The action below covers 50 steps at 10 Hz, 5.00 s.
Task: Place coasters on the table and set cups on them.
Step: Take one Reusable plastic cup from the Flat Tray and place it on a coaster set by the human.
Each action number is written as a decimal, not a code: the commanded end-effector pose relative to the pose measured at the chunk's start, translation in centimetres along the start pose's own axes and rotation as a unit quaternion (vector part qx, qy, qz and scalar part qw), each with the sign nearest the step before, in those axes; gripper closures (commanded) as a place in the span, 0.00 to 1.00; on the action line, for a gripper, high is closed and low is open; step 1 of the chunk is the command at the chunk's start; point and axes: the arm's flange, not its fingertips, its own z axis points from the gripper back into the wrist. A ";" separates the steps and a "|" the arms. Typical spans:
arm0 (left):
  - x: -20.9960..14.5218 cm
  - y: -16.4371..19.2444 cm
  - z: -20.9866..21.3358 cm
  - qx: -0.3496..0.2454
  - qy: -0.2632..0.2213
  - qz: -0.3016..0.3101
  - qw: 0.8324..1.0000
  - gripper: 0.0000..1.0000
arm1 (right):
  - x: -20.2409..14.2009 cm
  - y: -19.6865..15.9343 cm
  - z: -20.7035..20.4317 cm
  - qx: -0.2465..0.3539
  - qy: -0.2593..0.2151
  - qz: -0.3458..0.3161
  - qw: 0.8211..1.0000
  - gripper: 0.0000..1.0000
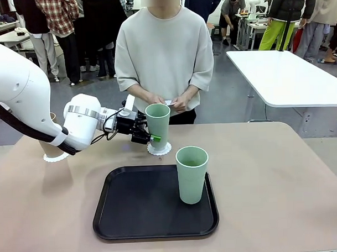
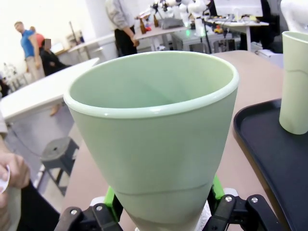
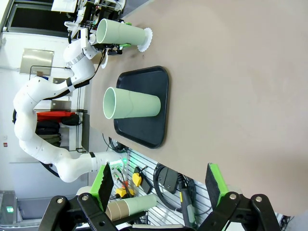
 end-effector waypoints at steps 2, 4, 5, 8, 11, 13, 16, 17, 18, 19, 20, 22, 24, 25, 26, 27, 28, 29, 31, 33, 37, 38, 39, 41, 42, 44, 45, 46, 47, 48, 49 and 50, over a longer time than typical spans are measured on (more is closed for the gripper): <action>-1.2 0.9 -0.6 -0.010 -0.008 0.017 1.000 0.17 | 0.1 -0.1 -0.1 0.009 0.000 0.002 1.000 0.00; -1.8 1.0 -0.9 -0.004 -0.011 0.022 1.000 0.17 | 0.1 -0.1 -0.1 0.009 0.000 0.002 1.000 0.00; -2.0 1.2 -1.0 -0.006 -0.013 0.026 1.000 0.17 | 0.1 -0.1 -0.1 0.009 0.000 0.002 1.000 0.00; -2.7 1.6 -1.2 -0.001 -0.008 0.036 0.999 0.17 | 0.1 -0.1 -0.1 0.009 0.000 0.002 1.000 0.00; -2.7 1.8 -1.2 -0.005 -0.009 0.041 0.999 0.00 | 0.1 -0.1 -0.1 0.009 0.000 0.002 1.000 0.00; -3.2 2.1 -0.8 -0.005 0.009 0.049 0.999 0.00 | 0.1 -0.1 -0.1 0.009 0.000 0.002 1.000 0.00; -2.9 2.0 -0.1 -0.015 0.037 0.041 0.998 0.00 | 0.1 -0.1 -0.1 0.009 0.000 0.002 1.000 0.00; -2.7 1.9 0.2 -0.016 0.053 0.035 0.998 0.00 | 0.1 -0.1 -0.1 0.009 0.000 0.002 1.000 0.00; -2.3 1.7 0.5 -0.022 0.076 0.027 0.996 0.00 | 0.1 -0.1 -0.1 0.009 0.000 0.002 1.000 0.00; -1.7 1.5 1.2 -0.019 0.121 0.011 0.992 0.00 | 0.1 -0.1 -0.1 0.009 0.000 0.002 1.000 0.00; -0.6 1.3 2.2 -0.009 0.154 -0.012 0.988 0.00 | 0.1 -0.1 -0.1 0.009 0.000 0.002 1.000 0.00; 2.7 0.8 5.1 0.002 0.243 -0.051 0.969 0.00 | 0.1 -0.1 -0.1 0.009 0.000 0.002 1.000 0.00; 8.2 -1.2 9.0 -0.004 0.345 -0.084 0.935 0.00 | 0.1 -0.1 -0.1 0.009 0.000 0.002 1.000 0.00; 10.8 -2.1 11.0 -0.012 0.400 -0.092 0.912 0.00 | 0.1 -0.1 -0.1 0.009 0.000 0.002 1.000 0.00; 13.3 -3.3 13.0 -0.012 0.441 -0.094 0.893 0.00 | 0.1 -0.1 -0.1 0.009 0.000 0.002 1.000 0.00; 15.7 -5.0 14.7 -0.021 0.486 -0.098 0.868 0.00 | 0.1 -0.1 -0.1 0.009 0.000 0.002 1.000 0.00; 17.8 -6.5 16.6 -0.050 0.550 -0.096 0.828 0.00 | 0.1 -0.1 -0.1 0.009 0.000 0.002 1.000 0.00; 19.1 -8.0 18.1 -0.052 0.596 -0.072 0.798 0.00 | 0.1 -0.1 -0.1 0.009 0.000 0.002 1.000 0.00; 20.9 -11.6 20.4 -0.047 0.628 -0.036 0.776 0.00 | 0.1 -0.1 -0.1 0.009 0.000 0.002 1.000 0.00; 20.2 -14.6 20.5 -0.063 0.595 -0.035 0.801 0.00 | 0.1 -0.1 -0.1 0.009 0.000 0.002 1.000 0.00; 21.3 -13.2 21.3 -0.058 0.623 -0.034 0.780 0.00 | 0.1 -0.1 -0.1 0.009 0.000 0.002 1.000 0.00; 21.3 -13.2 21.3 -0.058 0.623 -0.034 0.780 0.00 | 0.1 -0.1 -0.1 0.009 0.000 0.002 1.000 0.00; 21.3 -13.2 21.3 -0.058 0.623 -0.034 0.780 0.00 | 0.1 -0.1 -0.1 0.009 0.000 0.002 1.000 0.00; 21.3 -13.2 21.3 -0.058 0.623 -0.034 0.780 0.00 | 0.1 -0.1 -0.1 0.009 0.000 0.002 1.000 0.00; 21.3 -13.2 21.3 -0.058 0.623 -0.034 0.780 0.00 | 0.1 -0.1 -0.1 0.009 0.000 0.002 1.000 0.00; 21.3 -13.4 21.3 -0.055 0.617 -0.037 0.784 0.00 | 0.1 -0.1 -0.1 0.009 0.000 0.002 1.000 0.00; 20.2 -13.9 22.3 -0.076 0.585 0.013 0.807 0.00 | 0.1 -0.1 -0.1 0.009 0.000 0.002 1.000 0.00; 19.7 -13.9 22.9 -0.024 0.491 0.133 0.861 0.00 | 0.1 -0.1 -0.1 0.009 0.000 0.002 1.000 0.00; 19.6 -16.0 23.3 -0.051 0.486 0.244 0.838 0.00 | 0.1 -0.1 -0.1 0.009 0.000 0.002 1.000 0.00; 19.4 -19.1 24.6 -0.017 0.486 0.357 0.797 0.00 | 0.1 -0.1 -0.1 0.009 0.000 0.002 1.000 0.00; 20.3 -21.6 26.1 0.046 0.507 0.416 0.754 0.00 | 0.1 -0.1 -0.1 0.009 0.000 0.002 1.000 0.00; 21.7 -23.6 27.5 0.119 0.541 0.453 0.699 0.00 | 0.1 -0.1 -0.1 0.009 0.000 0.002 1.000 0.00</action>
